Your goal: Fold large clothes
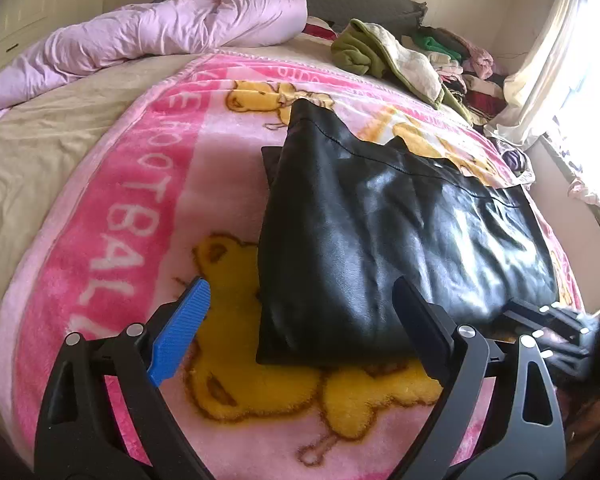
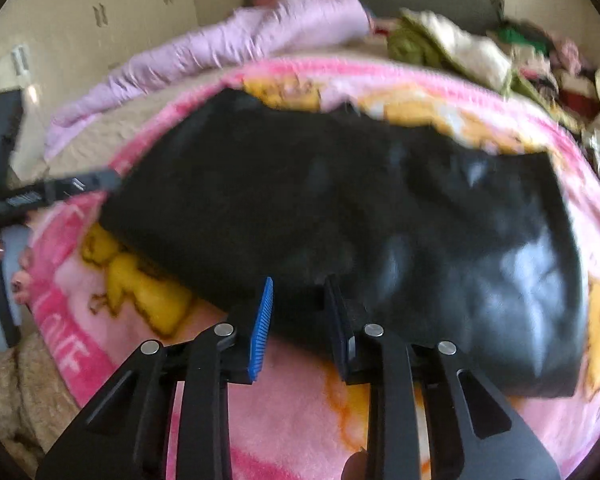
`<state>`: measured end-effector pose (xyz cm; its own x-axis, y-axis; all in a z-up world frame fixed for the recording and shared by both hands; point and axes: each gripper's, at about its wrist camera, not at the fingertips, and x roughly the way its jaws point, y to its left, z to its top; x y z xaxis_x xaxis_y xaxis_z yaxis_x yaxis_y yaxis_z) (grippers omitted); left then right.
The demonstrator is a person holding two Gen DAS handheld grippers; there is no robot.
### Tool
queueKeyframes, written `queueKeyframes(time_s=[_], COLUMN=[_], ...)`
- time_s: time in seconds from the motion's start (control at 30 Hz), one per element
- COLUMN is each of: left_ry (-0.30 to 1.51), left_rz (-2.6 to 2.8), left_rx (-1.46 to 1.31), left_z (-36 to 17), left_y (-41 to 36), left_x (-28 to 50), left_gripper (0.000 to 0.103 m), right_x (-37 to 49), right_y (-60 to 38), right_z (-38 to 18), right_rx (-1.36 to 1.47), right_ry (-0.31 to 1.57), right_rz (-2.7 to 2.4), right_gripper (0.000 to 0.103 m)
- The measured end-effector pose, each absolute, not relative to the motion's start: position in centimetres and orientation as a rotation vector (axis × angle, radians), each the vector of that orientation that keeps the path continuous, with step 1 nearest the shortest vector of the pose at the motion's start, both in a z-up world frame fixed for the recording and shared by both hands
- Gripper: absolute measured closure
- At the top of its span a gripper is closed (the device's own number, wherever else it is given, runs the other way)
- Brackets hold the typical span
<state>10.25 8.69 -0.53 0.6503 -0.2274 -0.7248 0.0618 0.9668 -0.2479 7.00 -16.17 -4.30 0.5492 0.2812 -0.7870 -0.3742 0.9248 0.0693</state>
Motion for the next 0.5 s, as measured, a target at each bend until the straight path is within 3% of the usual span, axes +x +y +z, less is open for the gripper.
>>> queueKeyframes(time_s=[0.3,0.5], left_ry=[0.862,0.865], left_rz=[-0.159,-0.158], left_rx=[-0.198,-0.164], left_z=[-0.9,-0.6], left_y=[8.4,7.3], left_x=[10.8,11.6], left_gripper=[0.018,0.013], right_x=[7.6,10.1], right_y=[-15.7,-17.9], right_z=[-5.7,0.2], right_rx=[-0.117,-0.023], right_ry=[0.958,0.829], right_rz=[0.377,0.392], right_gripper=[0.078,0.078])
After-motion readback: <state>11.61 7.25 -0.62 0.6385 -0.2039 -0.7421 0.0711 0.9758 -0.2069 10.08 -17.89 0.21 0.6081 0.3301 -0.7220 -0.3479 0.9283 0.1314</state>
